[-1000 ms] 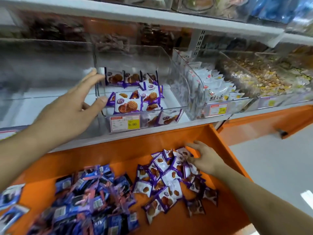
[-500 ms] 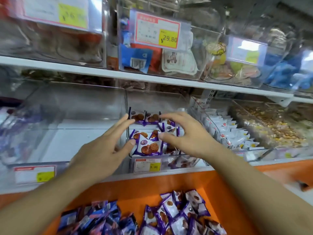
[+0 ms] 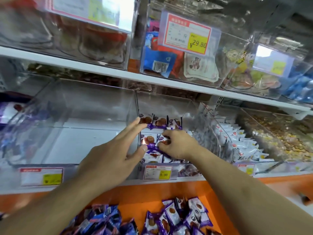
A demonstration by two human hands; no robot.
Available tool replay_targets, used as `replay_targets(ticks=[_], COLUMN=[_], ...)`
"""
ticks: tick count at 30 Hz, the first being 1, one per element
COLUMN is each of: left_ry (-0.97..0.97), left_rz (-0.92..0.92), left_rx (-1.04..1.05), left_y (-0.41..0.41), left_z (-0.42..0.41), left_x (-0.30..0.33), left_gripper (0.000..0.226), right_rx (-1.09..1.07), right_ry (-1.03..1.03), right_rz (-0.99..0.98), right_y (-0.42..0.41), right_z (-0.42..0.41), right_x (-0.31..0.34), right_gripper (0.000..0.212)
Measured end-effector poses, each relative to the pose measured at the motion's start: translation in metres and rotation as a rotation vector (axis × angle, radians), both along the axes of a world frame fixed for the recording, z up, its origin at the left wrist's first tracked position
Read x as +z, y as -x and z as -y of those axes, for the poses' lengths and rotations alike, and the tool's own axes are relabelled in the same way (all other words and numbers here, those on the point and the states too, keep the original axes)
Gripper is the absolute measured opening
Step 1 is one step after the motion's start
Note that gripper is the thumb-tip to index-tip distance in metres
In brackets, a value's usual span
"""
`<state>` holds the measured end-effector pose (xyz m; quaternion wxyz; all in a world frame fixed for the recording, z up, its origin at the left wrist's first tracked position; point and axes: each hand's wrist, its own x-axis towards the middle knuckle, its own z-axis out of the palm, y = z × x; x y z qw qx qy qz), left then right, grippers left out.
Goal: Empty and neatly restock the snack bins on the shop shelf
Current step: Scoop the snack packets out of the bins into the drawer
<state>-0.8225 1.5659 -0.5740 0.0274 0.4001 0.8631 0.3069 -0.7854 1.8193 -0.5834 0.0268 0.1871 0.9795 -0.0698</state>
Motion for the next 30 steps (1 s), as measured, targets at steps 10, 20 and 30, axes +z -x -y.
replay_targets(ticks=[10,20,30], left_ry=[-0.006,0.006,0.010], left_rz=[-0.009,-0.027,-0.031], left_rx=[-0.002,0.009,0.024], left_y=[0.000,-0.001,-0.002], left_z=[-0.001,-0.002,-0.003], left_x=[-0.002,-0.001,-0.002], left_gripper=[0.065,0.064,0.064], right_rx=[-0.119,-0.097,-0.155], right_ry=[0.217,0.346,0.621], right_rz=[0.276,0.035,-0.491], right_y=[0.010,-0.003,-0.055], right_z=[-0.002,-0.004,-0.001], right_x=[0.009,0.009,0.057], right_gripper=[0.056,0.046,0.013])
